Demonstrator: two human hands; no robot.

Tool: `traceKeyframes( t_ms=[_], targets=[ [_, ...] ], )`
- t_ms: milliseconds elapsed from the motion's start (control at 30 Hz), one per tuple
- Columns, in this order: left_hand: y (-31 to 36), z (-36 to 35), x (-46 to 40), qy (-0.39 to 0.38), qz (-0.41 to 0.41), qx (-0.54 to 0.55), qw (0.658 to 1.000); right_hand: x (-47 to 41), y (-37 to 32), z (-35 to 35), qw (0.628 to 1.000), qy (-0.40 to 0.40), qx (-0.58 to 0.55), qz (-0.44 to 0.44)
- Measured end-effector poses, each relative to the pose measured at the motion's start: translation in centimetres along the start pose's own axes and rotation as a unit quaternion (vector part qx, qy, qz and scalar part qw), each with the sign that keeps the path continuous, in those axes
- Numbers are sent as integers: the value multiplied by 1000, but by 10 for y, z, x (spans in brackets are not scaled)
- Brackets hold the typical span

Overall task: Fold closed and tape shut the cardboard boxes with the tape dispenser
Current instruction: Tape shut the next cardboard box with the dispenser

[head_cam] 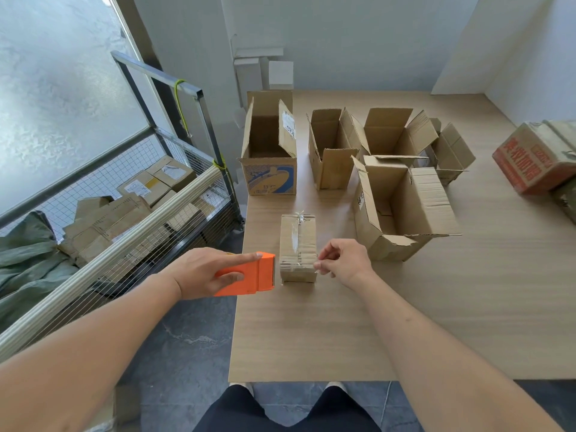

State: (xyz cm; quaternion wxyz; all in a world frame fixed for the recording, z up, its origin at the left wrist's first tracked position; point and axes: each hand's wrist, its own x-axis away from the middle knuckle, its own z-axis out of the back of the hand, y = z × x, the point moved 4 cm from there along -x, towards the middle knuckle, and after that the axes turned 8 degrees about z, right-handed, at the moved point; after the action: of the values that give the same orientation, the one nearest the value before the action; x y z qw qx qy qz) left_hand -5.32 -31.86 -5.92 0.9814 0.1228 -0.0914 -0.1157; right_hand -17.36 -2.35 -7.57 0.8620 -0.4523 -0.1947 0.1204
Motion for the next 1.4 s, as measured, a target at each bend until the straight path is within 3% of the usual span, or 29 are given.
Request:
traceKeyframes(
  t_ms=[433,1400],
  targets=[
    [-10,-24,-14,-19,73,33,997,-8,20,-15,997,40,-14,-57],
    [-14,-30,-45,-57,81,51,994,-32,49,-16,993,40,66,-93]
  ],
)
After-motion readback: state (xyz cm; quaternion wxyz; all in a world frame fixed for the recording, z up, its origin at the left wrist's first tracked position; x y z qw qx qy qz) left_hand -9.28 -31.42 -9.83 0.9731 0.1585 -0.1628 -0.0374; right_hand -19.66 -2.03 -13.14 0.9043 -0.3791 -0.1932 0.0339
